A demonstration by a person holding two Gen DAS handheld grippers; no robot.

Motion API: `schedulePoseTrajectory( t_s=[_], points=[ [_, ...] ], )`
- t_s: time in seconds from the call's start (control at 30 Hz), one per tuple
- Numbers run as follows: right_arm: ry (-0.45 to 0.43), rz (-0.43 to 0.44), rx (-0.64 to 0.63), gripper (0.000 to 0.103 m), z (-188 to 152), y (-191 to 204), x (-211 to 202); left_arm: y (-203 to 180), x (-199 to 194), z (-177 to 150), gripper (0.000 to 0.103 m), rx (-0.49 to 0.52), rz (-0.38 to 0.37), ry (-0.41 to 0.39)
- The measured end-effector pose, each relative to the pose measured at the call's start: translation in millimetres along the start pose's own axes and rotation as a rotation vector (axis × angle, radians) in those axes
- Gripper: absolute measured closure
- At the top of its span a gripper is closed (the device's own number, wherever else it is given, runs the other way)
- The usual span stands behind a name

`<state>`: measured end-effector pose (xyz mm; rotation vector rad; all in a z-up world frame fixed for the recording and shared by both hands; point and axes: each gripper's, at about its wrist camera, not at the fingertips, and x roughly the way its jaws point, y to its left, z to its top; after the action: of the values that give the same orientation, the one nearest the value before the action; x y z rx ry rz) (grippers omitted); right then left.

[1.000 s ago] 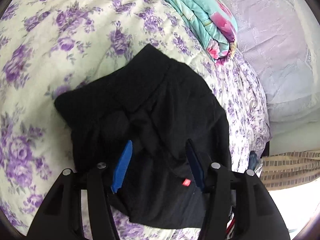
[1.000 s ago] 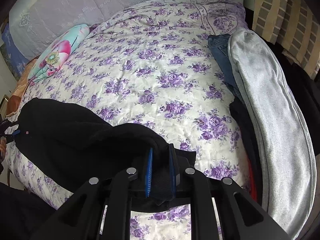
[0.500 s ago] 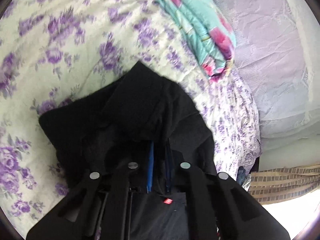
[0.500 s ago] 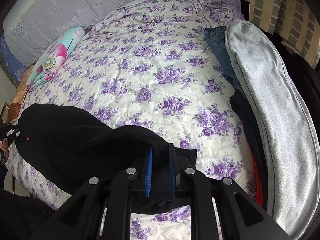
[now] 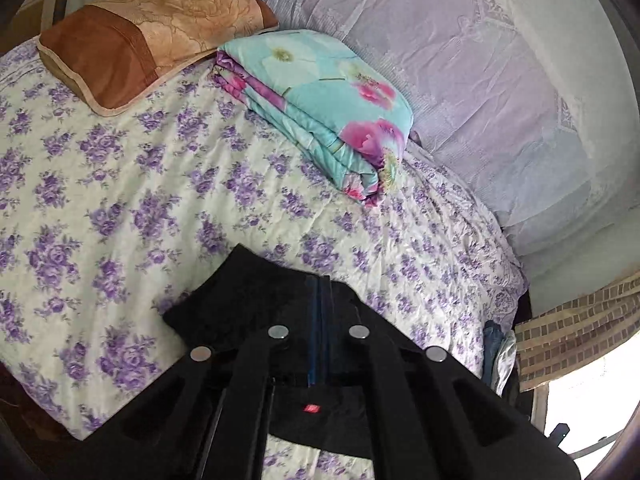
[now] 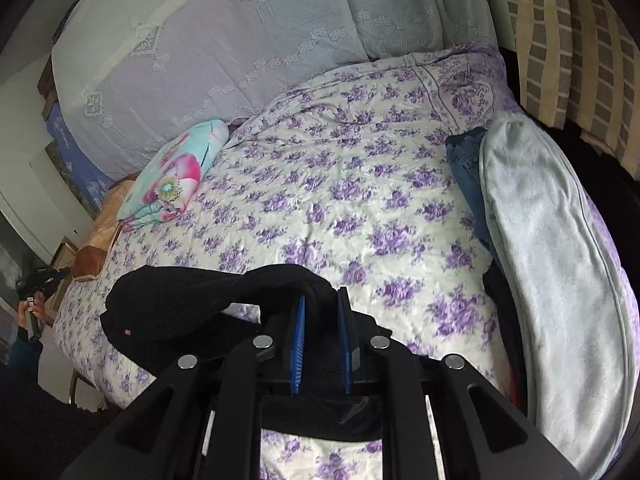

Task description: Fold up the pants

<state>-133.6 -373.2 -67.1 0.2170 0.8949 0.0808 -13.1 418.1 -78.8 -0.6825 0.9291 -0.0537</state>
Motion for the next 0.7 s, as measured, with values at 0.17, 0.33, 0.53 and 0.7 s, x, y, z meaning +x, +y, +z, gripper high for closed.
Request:
schedulePoseTrajectory(
  t_s=[0.17, 0.33, 0.53, 0.7],
  points=[
    [0.072, -0.028, 0.088, 0.088, -29.9, -15.7, 32.0, 41.2, 52.0, -61.8, 0.102, -0.052, -0.008, 0.243],
    [0.044, -0.019, 0.078, 0.088, -19.2, -13.0, 25.2, 61.4, 93.9, -95.3, 0.097, -0.194, -0.108, 0.29],
    [0.05, -0.027, 0.059, 0.088, -15.0, -6.9, 25.0, 86.2, 109.1, -94.4, 0.05, -0.347, -0.122, 0.225],
    [0.065, -0.029, 0.094, 0.088, -23.5, -12.0, 31.0, 90.8, 120.1, -86.6, 0.05, -0.393, -0.13, 0.195]
  ],
)
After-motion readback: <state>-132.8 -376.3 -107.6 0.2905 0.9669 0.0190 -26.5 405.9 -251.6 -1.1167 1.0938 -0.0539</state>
